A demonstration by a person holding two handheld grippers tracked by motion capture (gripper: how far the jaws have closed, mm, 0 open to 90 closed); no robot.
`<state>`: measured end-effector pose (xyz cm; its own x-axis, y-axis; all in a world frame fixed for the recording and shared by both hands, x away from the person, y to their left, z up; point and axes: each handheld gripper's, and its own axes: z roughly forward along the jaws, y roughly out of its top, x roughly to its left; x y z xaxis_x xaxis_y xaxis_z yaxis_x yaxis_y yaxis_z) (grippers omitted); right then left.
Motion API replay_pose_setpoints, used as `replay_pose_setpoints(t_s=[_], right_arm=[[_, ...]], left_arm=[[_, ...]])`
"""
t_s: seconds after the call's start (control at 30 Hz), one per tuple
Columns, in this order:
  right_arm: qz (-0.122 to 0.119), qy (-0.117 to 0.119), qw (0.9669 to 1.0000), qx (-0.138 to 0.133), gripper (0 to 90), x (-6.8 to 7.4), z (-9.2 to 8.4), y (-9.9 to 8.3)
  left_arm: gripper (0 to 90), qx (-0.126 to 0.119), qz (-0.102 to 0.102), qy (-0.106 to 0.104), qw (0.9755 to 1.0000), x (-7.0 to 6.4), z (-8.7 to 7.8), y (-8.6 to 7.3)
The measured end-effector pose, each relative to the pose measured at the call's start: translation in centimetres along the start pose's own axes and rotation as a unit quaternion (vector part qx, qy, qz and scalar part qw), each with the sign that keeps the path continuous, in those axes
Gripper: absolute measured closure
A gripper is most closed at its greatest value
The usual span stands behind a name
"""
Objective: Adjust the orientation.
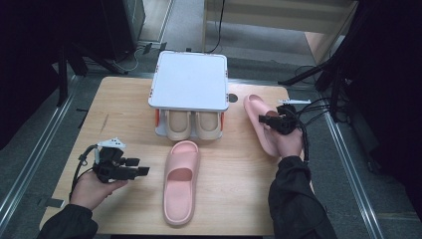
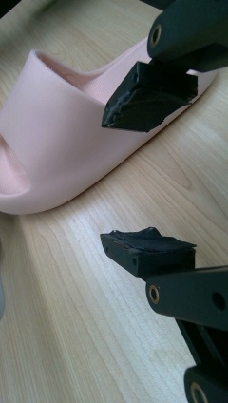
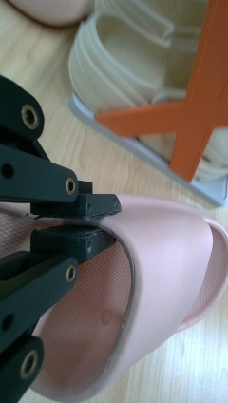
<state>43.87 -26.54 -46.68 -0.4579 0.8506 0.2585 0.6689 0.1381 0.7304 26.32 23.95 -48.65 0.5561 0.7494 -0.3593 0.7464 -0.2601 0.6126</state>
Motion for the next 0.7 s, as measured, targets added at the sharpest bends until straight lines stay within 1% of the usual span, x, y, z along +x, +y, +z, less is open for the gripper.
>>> replay_pose_setpoints(t_s=[0.03,0.13,0.17,0.23,0.27,0.3,0.33,0.37,0.5,0.57,0.63,0.67,0.7], right_arm=[[-0.003,0.001,1.0000,0.001,85.6,0.3,-0.3,0.0],[-0.014,0.005,0.9999,0.003,85.6,1.2,-1.1,-0.4],[-0.015,0.007,0.9999,0.004,85.6,1.6,-1.6,-0.5],[-0.016,0.013,0.9998,0.001,85.5,2.1,-2.2,-0.9],[-0.019,0.015,0.9997,-0.001,85.5,2.3,-2.5,-1.0],[-0.020,0.018,0.9997,-0.001,85.5,2.7,-2.9,-1.3],[-0.020,0.019,0.9996,-0.001,85.5,2.9,-3.2,-1.4],[-0.024,0.020,0.9995,-0.002,85.5,3.2,-3.5,-1.6],[-0.031,0.027,0.9992,0.002,85.5,4.4,-4.8,-2.6],[-0.030,0.030,0.9991,0.002,85.5,5.0,-5.4,-3.2],[-0.032,0.040,0.9987,0.001,85.4,5.7,-5.8,-4.0],[-0.031,0.047,0.9984,0.005,85.3,6.0,-5.8,-4.4],[-0.034,0.050,0.9981,0.010,85.3,6.3,-5.9,-4.7]], left_arm=[[38.8,0.001,-0.002,0.002,1.0000,0.0,0.1,0.1],[40.1,0.001,0.002,0.003,1.0000,0.0,0.3,0.4],[40.6,-0.002,0.005,-0.002,1.0000,0.0,0.4,0.7],[41.1,-0.006,0.008,-0.006,0.9999,0.0,0.6,1.1],[41.1,-0.006,0.008,-0.006,0.9999,0.0,0.6,1.1],[41.2,-0.002,0.016,-0.008,0.9998,-0.1,0.8,1.4],[41.2,-0.002,0.016,-0.008,0.9998,-0.1,0.8,1.4],[41.2,0.000,0.020,-0.013,0.9997,-0.2,1.2,1.7],[41.1,0.005,0.028,-0.021,0.9994,-0.3,1.7,2.3],[41.1,0.006,0.030,-0.023,0.9993,-0.4,1.9,2.5],[41.1,0.007,0.034,-0.026,0.9991,-0.4,2.1,2.8],[41.2,0.005,0.032,-0.024,0.9992,-0.5,2.2,2.9],[41.4,0.002,0.036,-0.023,0.9991,-0.5,2.2,3.1]])
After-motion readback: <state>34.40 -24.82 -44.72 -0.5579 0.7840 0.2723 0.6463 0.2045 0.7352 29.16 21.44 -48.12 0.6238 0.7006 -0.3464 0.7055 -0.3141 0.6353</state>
